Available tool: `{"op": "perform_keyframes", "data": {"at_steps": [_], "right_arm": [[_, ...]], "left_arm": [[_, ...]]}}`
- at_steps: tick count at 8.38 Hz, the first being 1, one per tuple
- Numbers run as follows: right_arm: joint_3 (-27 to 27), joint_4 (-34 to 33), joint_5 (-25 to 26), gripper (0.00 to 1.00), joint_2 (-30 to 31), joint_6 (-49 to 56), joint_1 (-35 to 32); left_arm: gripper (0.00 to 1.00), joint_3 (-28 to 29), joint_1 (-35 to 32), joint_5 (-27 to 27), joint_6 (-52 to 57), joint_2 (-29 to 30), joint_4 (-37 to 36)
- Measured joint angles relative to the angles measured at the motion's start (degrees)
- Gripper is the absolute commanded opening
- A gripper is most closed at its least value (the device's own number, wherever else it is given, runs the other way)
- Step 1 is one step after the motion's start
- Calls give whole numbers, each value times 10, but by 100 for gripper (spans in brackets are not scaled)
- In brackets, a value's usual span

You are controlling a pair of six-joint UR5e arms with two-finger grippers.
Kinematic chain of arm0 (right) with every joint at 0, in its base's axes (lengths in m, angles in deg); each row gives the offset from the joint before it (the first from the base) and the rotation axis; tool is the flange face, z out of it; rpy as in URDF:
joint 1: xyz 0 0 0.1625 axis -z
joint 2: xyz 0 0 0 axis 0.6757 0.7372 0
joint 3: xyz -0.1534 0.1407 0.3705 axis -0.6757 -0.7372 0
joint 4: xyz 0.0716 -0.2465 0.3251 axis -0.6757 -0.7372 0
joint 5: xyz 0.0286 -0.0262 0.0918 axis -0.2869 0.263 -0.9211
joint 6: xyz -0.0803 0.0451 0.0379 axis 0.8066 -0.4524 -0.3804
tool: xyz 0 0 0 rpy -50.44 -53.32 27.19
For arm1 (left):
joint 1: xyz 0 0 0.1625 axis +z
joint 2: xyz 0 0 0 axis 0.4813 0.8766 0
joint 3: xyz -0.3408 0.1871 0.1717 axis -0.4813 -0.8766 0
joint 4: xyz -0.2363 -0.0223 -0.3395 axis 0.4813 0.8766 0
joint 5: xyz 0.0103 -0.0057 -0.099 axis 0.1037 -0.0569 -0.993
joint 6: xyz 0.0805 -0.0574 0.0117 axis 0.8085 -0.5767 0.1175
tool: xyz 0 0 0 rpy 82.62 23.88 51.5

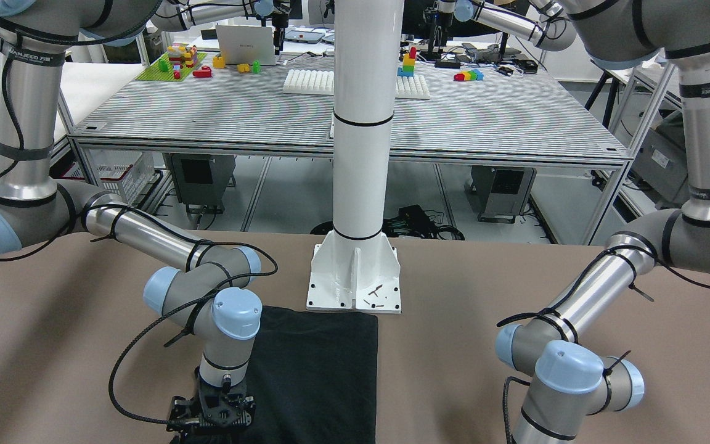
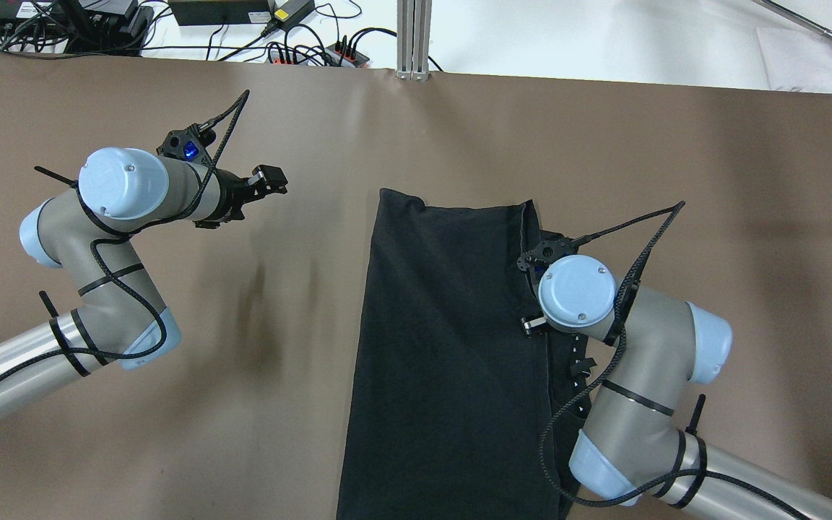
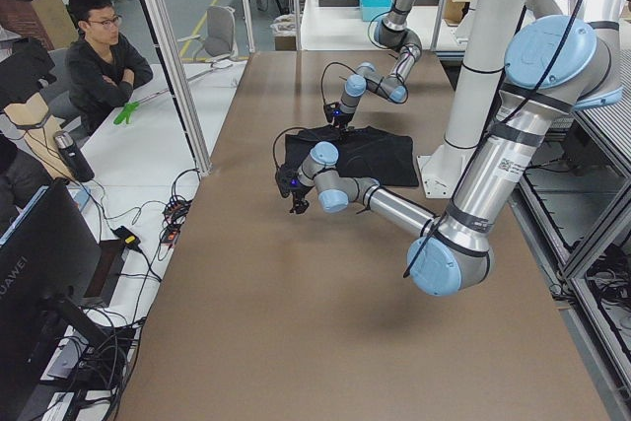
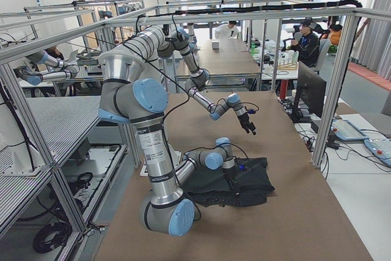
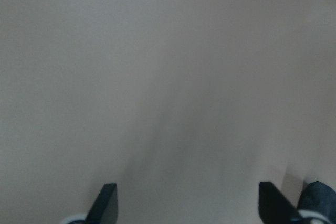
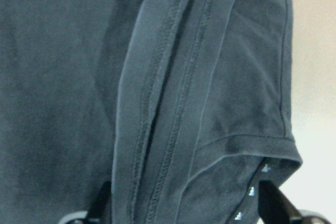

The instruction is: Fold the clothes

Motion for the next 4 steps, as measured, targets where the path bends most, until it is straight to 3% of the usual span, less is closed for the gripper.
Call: {"op": "perform_keyframes", "data": {"at_steps": [2,4], "right_arm": [[56,-2,-35,94,55,47,-33],[94,-1,-39,94,65,-124,-16]], "left_arm": [[94,-7,0,0,0,-1,-2],[94,-33,1,1,-8,-1,-28]]}}
